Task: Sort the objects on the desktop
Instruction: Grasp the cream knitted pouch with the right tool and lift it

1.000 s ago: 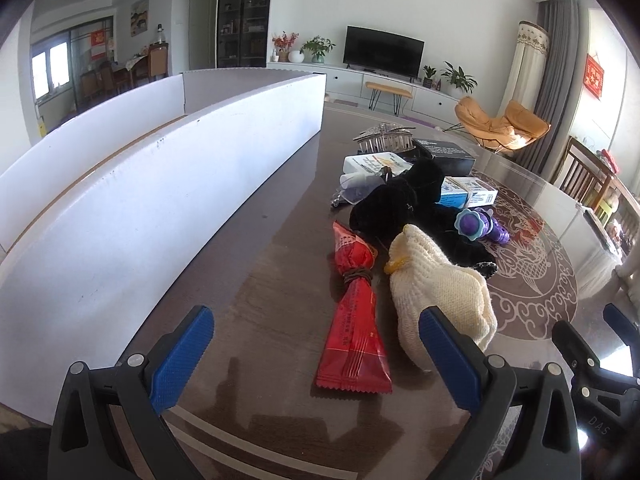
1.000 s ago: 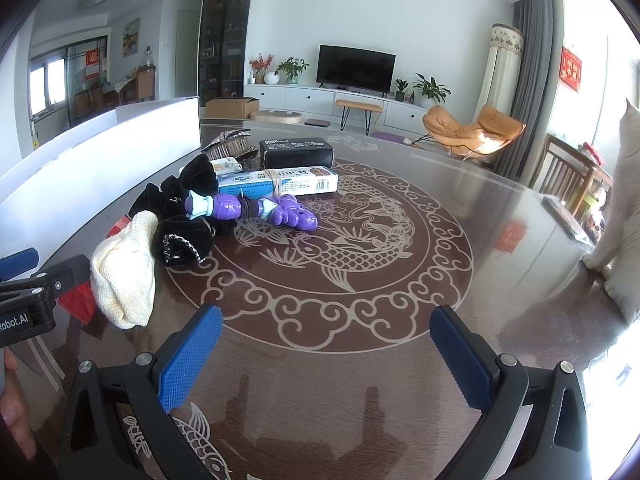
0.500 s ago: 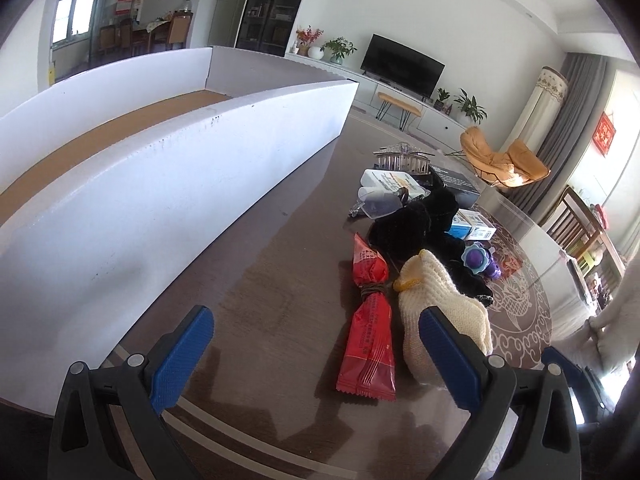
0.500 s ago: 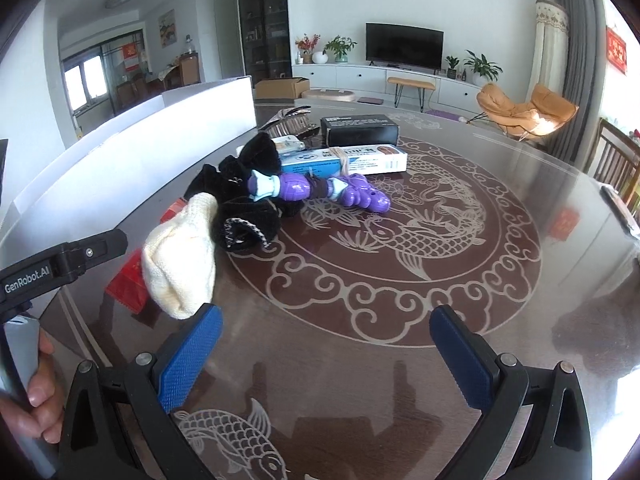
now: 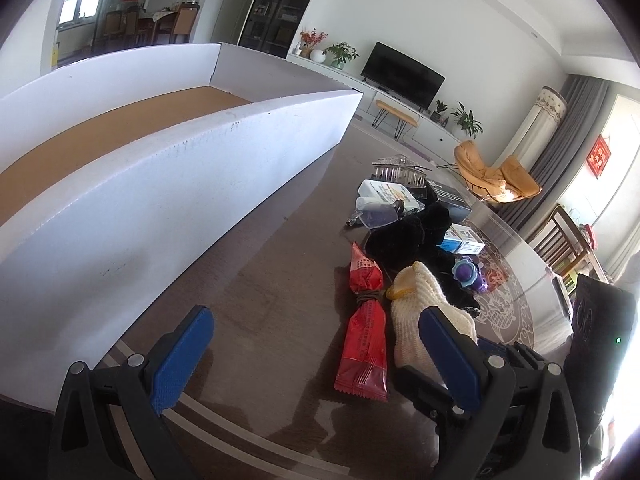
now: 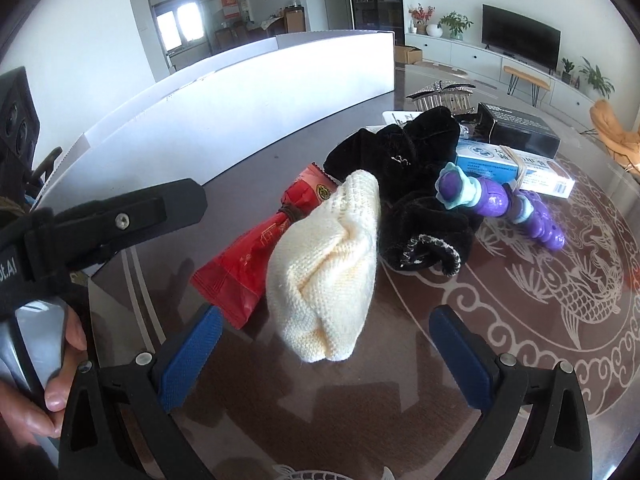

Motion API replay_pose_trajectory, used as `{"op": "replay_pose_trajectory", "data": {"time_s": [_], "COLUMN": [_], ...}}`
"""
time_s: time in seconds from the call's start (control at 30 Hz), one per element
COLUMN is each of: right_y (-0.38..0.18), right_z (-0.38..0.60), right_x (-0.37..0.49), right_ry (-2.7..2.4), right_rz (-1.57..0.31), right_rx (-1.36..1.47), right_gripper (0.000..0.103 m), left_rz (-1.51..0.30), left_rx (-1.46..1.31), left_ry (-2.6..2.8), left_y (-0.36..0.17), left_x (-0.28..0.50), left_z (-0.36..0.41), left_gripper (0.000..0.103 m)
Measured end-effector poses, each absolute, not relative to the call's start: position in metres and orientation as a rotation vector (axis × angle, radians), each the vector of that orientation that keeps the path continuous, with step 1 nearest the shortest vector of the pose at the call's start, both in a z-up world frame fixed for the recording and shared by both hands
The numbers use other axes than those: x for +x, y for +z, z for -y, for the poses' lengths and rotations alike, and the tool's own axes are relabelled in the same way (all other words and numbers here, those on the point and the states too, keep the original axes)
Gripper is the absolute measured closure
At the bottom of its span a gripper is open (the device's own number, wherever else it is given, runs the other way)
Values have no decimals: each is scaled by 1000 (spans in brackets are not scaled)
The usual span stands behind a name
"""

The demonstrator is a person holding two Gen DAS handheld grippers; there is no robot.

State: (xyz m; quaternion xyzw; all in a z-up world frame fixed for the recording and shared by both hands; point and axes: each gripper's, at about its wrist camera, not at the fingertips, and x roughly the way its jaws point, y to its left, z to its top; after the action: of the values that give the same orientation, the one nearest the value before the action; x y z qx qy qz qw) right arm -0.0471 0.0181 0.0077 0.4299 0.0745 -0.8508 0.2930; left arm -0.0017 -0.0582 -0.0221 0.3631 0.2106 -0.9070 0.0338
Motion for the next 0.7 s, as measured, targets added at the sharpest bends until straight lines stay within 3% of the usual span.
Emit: {"op": "replay_pose_trajectory", "data": {"time_s": [0.13,0.27,0.4,0.6,0.7], "right_y": [9,11,13,9,16], "right_z": [-37,-41,-56,-136,-168], "right_x": [-75,-77,-64,-44,-35], "right_ry": [-2268,-2243,-2252,-2253,-2351], "right_rz": [1,45,57,379,403], "right_rx": [1213,1205,1215,1268,1295], "right_gripper": [34,52,52,52,42], "left_rz": [-641,-613,-619,-547,-436], "left_rx": [1119,1143,1186,1271,1317], "left_ry": [-2780,-2788,-2803,-2844,-2863], "left_y": [-23,-24,-27,-31,-34], "left_x": [-2,-4,-5,-12,-19], "left_z": [59,55,52,35,20], "left_gripper": [0,0,0,0,0]}}
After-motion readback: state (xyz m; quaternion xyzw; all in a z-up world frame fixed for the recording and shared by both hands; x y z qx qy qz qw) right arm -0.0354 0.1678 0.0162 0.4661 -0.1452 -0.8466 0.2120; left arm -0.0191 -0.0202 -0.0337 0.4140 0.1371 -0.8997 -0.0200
